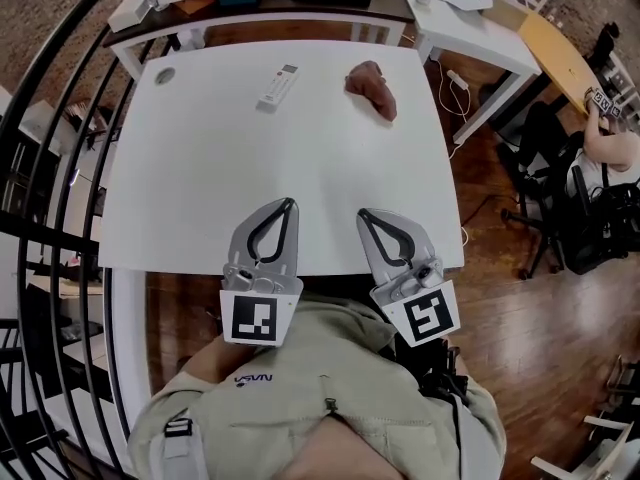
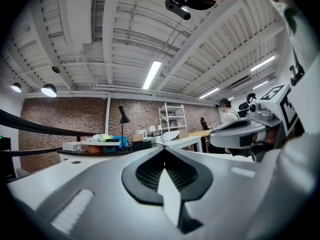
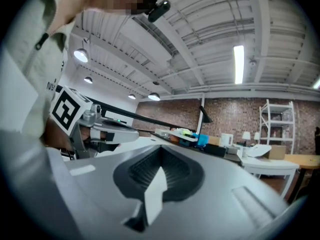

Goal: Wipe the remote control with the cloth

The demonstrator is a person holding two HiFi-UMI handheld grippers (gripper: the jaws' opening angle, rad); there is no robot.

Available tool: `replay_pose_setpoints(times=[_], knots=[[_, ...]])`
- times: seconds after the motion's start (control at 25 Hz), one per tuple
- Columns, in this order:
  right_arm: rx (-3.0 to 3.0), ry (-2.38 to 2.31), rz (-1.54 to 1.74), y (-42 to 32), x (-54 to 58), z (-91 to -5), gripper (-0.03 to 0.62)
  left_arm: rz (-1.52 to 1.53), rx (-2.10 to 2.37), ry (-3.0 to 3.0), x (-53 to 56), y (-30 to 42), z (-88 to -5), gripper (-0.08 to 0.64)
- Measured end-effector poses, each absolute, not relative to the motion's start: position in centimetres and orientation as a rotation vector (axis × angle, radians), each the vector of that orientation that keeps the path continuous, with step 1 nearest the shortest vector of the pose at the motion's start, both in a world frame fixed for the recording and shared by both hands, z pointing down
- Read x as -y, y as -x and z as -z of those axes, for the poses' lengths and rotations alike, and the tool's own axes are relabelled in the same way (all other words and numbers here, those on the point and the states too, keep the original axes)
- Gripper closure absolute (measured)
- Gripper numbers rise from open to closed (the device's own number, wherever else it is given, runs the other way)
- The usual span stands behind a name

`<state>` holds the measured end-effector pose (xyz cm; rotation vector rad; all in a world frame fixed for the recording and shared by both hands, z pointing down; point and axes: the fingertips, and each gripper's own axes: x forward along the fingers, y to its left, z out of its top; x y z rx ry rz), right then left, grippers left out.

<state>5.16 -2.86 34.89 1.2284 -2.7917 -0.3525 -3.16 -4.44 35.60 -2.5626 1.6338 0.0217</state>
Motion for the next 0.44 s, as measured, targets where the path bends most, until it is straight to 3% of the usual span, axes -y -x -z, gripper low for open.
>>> replay_pose_setpoints(times=[0.44], knots=[[2.798,-1.205,0.325,-5.35,2.83,-35.64,0.591,-0.034,-1.63,2.569,4.34,2.77,-36.09,0.555]])
